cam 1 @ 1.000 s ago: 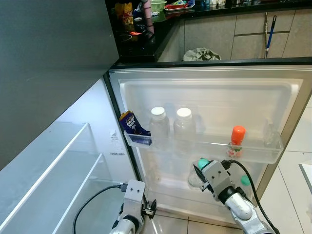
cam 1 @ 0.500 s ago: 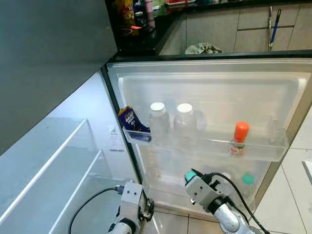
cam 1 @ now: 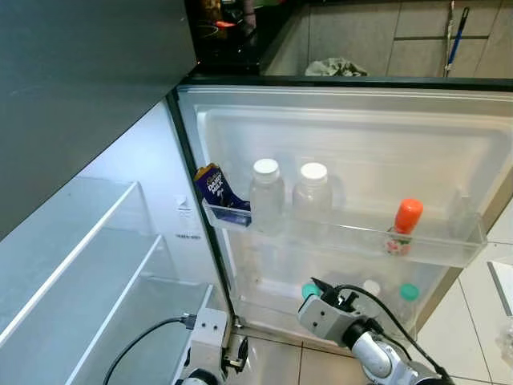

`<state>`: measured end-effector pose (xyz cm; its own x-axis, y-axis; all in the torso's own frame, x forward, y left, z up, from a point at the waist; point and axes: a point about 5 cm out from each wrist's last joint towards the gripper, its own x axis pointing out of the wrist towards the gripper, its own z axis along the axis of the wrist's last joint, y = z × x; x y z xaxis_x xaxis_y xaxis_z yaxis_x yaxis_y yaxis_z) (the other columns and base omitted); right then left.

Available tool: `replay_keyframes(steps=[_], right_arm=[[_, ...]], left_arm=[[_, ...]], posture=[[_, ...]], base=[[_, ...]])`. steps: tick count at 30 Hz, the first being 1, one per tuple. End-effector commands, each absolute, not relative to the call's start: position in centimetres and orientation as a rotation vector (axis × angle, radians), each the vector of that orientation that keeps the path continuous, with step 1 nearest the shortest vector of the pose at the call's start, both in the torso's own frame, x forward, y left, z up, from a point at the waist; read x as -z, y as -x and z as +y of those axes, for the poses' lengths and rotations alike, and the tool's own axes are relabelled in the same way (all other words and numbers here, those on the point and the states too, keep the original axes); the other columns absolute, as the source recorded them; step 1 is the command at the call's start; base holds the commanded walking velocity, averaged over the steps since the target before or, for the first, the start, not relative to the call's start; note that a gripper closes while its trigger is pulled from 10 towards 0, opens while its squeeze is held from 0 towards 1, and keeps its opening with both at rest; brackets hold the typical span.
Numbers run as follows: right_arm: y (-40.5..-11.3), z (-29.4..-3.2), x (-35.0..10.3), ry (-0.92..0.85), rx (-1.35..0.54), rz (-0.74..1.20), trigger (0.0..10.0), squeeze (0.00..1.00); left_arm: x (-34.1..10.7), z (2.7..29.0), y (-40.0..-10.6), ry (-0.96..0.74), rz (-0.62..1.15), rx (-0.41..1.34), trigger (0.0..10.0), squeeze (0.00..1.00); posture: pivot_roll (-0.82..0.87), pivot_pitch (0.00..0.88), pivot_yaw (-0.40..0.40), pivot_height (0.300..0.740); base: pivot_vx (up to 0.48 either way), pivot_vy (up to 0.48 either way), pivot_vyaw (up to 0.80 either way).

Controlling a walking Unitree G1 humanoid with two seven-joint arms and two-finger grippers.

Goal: Restocking fridge

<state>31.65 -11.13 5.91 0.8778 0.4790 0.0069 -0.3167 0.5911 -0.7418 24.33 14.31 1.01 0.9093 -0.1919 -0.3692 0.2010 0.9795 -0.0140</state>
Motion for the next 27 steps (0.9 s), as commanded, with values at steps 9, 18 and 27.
replay_keyframes(steps=[9,18,27], right_arm=[[-31.9,-12.5,-5.6,0.838,-0.328,-0.182,10.0,0.00],[-31.9,-13.0,-5.4,0.733,-0.232,-0.138,10.0,0.00],[-31.9,-12.6,-5.6,0.598,-0.189,-0.121,10.0,0.00]], left_arm=[[-1.0,14.8,-24.4,-0.044,0.398,0.207,10.0,0.00],[-1.2,14.9,-24.5,-0.065,0.400,0.223,10.0,0.00],[-1.3,14.9,-24.6,-0.069,0.398,0.224,10.0,0.00]], posture=[[0.11,0.198,0.042,0.616],[0.11,0.197,0.052,0.616],[0.11,0.195,0.050,0.616]], base=[[0.000,0.000,0.00],[0.000,0.000,0.00],[0.000,0.000,0.00]])
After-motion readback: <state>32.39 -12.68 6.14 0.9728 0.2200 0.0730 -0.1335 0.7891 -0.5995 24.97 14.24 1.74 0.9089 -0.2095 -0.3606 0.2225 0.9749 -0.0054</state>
